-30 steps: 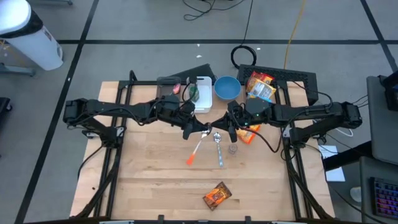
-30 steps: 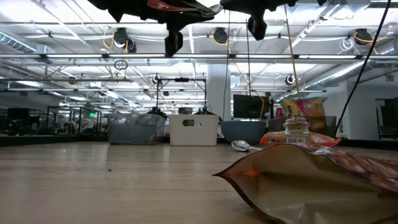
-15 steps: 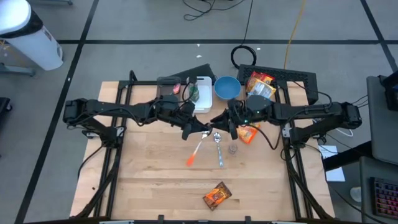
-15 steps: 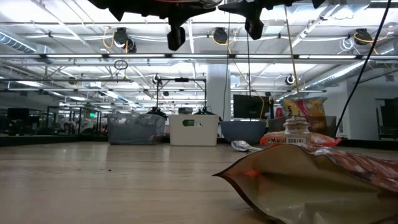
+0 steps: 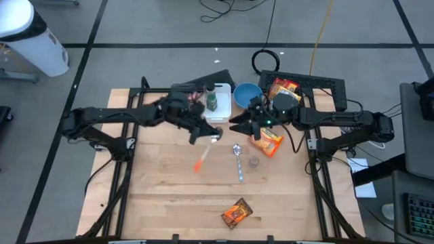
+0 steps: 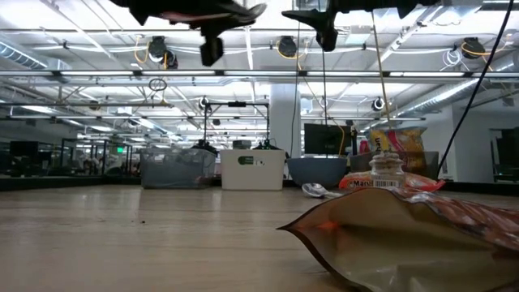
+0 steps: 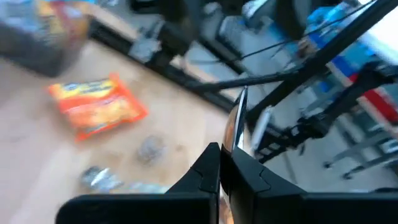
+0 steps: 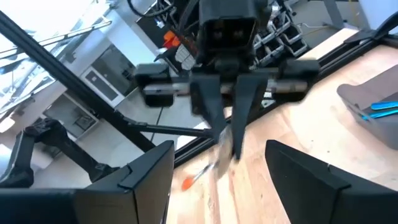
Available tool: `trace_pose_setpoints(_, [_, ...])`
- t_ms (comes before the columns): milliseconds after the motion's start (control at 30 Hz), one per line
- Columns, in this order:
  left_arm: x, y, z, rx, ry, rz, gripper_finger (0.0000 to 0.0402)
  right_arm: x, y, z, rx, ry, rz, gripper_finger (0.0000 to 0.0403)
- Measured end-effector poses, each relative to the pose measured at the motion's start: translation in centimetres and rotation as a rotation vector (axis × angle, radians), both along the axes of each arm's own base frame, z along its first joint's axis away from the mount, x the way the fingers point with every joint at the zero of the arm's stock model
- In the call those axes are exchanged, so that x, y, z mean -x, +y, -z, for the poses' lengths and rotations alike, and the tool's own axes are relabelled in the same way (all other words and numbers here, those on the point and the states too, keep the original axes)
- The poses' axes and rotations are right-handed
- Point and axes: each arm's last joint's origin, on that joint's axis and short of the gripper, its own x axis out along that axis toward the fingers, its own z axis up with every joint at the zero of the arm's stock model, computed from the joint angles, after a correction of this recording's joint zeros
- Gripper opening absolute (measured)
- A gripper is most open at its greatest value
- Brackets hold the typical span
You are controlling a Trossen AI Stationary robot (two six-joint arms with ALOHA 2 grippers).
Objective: Pick & Place Food Item
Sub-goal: Put the orange spoon into the left black bin
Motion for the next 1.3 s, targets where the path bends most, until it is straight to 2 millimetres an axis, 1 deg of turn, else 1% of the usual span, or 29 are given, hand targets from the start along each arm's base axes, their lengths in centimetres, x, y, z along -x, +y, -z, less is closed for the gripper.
trace_pose_setpoints(100, [2.0, 1.2, -0.9, -0.066, 0.017, -0.028, 0.0007, 0.1, -0.3, 0.0, 0.000, 0.001, 0.013, 0.0241])
trace_pose_setpoints(233, [5.3, 3.1, -2.0, -0.118, 0.056, -0.089, 0.0013, 0.1, -0.9, 0.0, 0.008, 0.001, 0.043, 0.0230])
trace_pose_setpoints(400, [9.1, 5.4, -2.8, -0.160, 0.086, -0.143, 0.0007, 0.1, -1.2, 0.0, 0.039, 0.001, 0.143, 0.0221])
trace_pose_setpoints(567, [11.7, 7.9, -2.3, -0.187, 0.160, -0.248, 0.0017, 0.2, -1.5, 0.0, 0.060, 0.004, 0.254, 0.0217])
trace_pose_setpoints(667, [13.0, 9.4, -2.0, -0.215, 0.179, -0.277, 0.0010, 0.2, -1.7, 0.0, 0.073, 0.006, 0.300, 0.0217])
trace_pose_setpoints(767, [13.7, 10.9, -1.4, -0.218, 0.198, -0.302, 0.0008, 0.2, -1.8, 0.0, 0.077, 0.008, 0.346, 0.0216])
trace_pose_setpoints(867, [14.3, 12.2, -0.9, -0.219, 0.209, -0.328, 0.0015, 0.2, -1.8, 0.0, 0.073, 0.009, 0.376, 0.0214])
trace_pose_setpoints(1000, [14.5, 13.6, -0.2, -0.234, 0.238, -0.333, 0.0007, 0.2, -1.9, 0.1, 0.083, 0.014, 0.395, 0.0212])
trace_pose_setpoints(1167, [13.4, 15.9, -1.3, -0.288, 0.269, -0.338, 0.0015, 0.3, -2.3, 0.1, 0.116, 0.022, 0.409, 0.0212])
trace_pose_setpoints(1300, [12.0, 18.4, -2.5, -0.356, 0.339, -0.346, 0.0007, 0.5, -2.9, 0.6, 0.139, 0.071, 0.422, 0.0212])
